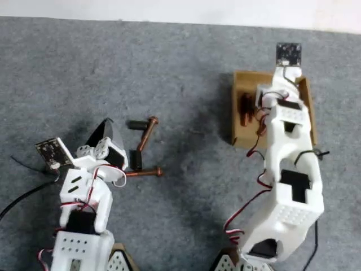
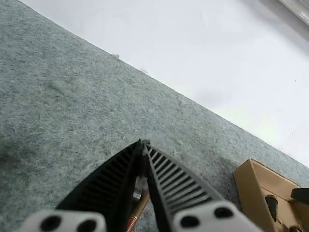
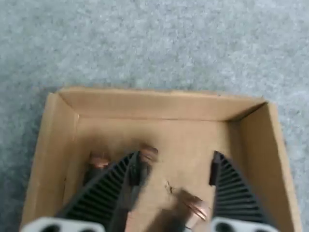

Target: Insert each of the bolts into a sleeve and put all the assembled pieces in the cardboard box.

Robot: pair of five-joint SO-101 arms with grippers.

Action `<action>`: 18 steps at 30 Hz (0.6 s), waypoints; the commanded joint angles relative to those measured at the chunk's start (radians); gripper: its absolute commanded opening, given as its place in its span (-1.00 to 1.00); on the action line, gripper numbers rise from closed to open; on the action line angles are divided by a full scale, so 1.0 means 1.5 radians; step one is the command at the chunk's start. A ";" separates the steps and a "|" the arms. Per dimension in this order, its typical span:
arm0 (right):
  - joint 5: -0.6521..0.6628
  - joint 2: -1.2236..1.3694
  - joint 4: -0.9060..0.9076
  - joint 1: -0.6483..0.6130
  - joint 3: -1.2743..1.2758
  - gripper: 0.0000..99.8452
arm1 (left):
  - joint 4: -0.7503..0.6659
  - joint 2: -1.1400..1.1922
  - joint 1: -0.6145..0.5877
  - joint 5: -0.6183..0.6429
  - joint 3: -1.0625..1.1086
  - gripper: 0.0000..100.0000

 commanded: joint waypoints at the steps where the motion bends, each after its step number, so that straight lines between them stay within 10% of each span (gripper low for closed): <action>1: -0.004 -0.020 0.011 -0.001 -0.035 -0.56 | -0.017 -0.005 0.009 -0.005 0.016 -0.98; 18: -0.148 -0.537 0.063 -0.102 0.381 -0.56 | -0.017 -0.004 0.009 -0.005 0.016 -0.98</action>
